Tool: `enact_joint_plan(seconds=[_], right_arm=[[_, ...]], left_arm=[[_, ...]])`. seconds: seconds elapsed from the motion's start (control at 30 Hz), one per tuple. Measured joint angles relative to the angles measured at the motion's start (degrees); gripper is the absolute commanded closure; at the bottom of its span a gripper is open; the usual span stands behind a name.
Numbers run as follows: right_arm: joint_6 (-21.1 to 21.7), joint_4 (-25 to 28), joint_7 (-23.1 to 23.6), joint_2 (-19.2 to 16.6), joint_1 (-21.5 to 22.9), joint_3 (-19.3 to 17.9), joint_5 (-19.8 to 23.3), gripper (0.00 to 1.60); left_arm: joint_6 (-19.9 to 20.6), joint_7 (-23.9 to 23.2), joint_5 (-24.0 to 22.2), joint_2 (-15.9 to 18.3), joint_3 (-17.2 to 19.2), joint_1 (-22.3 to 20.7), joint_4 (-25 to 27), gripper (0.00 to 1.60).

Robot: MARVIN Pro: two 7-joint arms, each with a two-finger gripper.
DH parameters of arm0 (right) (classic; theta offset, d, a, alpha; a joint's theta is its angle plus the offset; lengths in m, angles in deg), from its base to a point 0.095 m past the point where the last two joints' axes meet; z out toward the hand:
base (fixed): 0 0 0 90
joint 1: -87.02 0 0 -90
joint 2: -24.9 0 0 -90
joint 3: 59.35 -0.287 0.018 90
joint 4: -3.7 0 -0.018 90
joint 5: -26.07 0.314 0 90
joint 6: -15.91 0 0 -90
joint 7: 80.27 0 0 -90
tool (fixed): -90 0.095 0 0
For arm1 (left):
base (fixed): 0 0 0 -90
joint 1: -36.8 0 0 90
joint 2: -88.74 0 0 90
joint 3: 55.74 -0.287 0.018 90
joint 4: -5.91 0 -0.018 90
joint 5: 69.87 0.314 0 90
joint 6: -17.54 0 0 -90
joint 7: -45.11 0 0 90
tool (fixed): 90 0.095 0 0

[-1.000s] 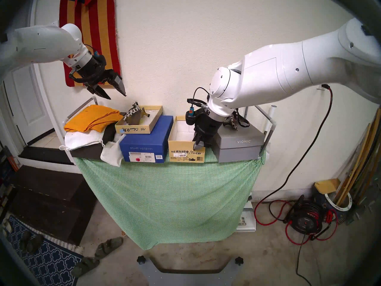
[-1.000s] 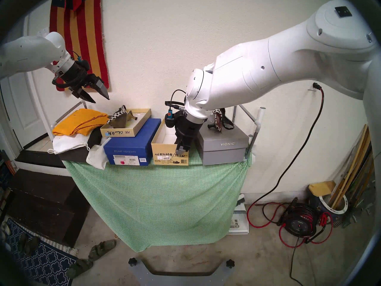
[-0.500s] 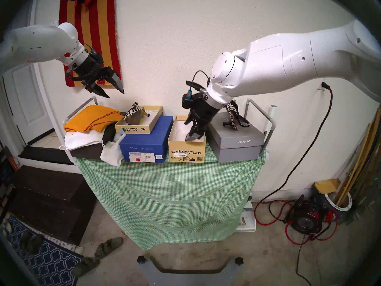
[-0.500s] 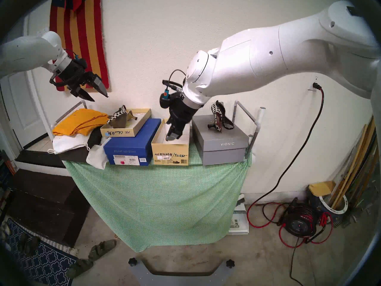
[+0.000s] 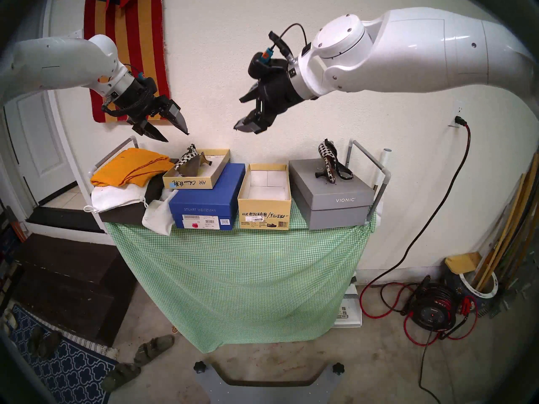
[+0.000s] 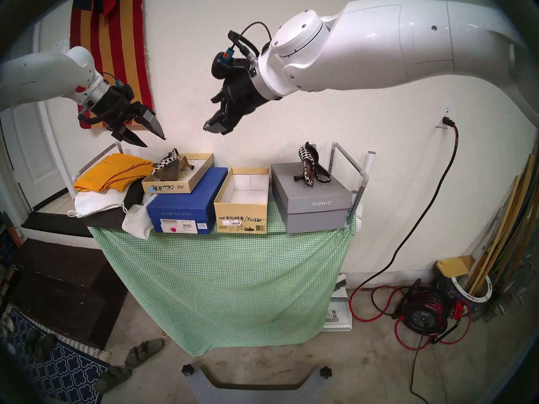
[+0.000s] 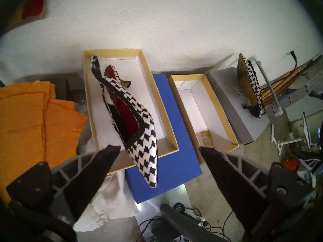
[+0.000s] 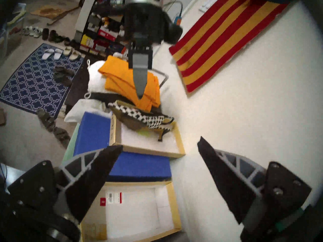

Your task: Take shoe out of the box

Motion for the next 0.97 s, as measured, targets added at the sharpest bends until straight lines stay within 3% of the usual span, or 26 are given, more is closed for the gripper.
enact_joint_plan(seconds=[0.33, 0.47, 0.5, 0.77, 0.97], right_arm=[[-5.26, 7.09, -6.69, -6.82, 4.34, -3.38, 0.59, 0.00], [-5.26, 7.09, -6.69, -6.82, 4.34, -3.38, 0.59, 0.00], [-7.53, 9.69, -9.09, -10.36, 6.56, -4.15, 0.61, 0.00], [-8.32, 10.70, -10.03, -11.29, 7.07, -4.30, 0.82, 0.00], [-10.67, 14.96, -12.46, -14.10, 7.94, -4.65, 1.41, 0.00]], left_arm=[[-1.29, 0.05, -1.30, -0.34, 1.57, -1.06, 2.52, 0.00], [-1.29, 0.05, -1.30, -0.34, 1.57, -1.06, 2.52, 0.00], [-1.76, 0.80, -1.73, 0.32, 1.75, -1.75, 3.29, 0.00], [-1.92, 1.13, -1.89, 0.65, 1.77, -2.08, 3.69, 0.00], [-2.28, 2.15, -2.31, 1.33, 1.80, -2.75, 4.98, 0.00]])
